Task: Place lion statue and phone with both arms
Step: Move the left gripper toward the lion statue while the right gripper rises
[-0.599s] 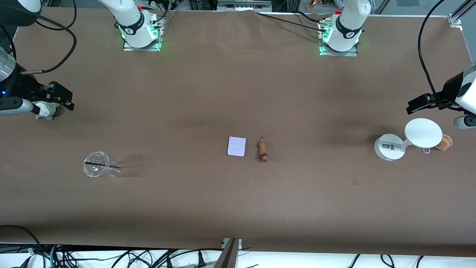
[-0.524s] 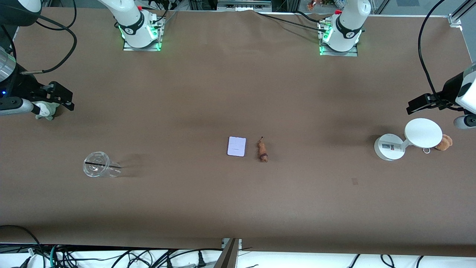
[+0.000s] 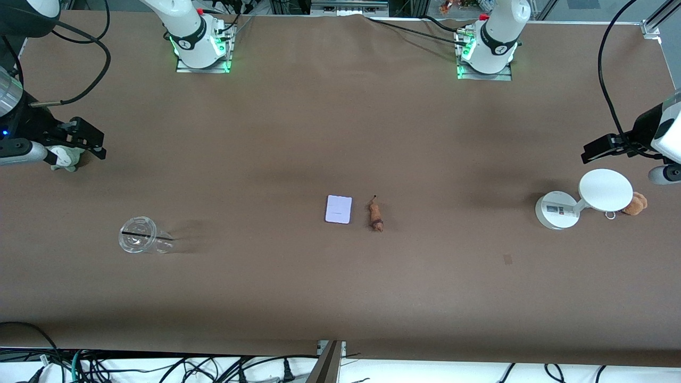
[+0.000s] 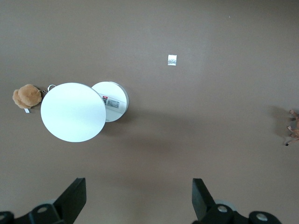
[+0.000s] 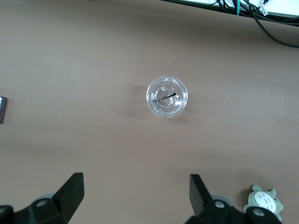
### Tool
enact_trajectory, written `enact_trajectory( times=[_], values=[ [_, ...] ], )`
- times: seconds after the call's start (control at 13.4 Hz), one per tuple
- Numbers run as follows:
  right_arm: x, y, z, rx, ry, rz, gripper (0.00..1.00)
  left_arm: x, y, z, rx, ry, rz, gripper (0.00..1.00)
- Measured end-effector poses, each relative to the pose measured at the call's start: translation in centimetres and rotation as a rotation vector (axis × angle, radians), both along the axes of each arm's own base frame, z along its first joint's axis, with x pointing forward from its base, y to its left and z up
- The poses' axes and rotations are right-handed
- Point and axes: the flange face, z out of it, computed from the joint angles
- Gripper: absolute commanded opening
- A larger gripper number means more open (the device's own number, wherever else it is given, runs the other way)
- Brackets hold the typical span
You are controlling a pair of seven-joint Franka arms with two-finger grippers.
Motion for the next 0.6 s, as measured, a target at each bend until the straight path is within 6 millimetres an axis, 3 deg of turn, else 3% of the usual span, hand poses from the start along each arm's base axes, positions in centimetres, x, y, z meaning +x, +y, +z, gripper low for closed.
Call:
enact_trajectory(
  times=[0.6],
  values=[
    [0.01,0.86,0.44,0.002,-0.009,0.015,1.00,0.34,-0.12,-0.83,0.000,0.015,-0.003,1.00]
  ],
)
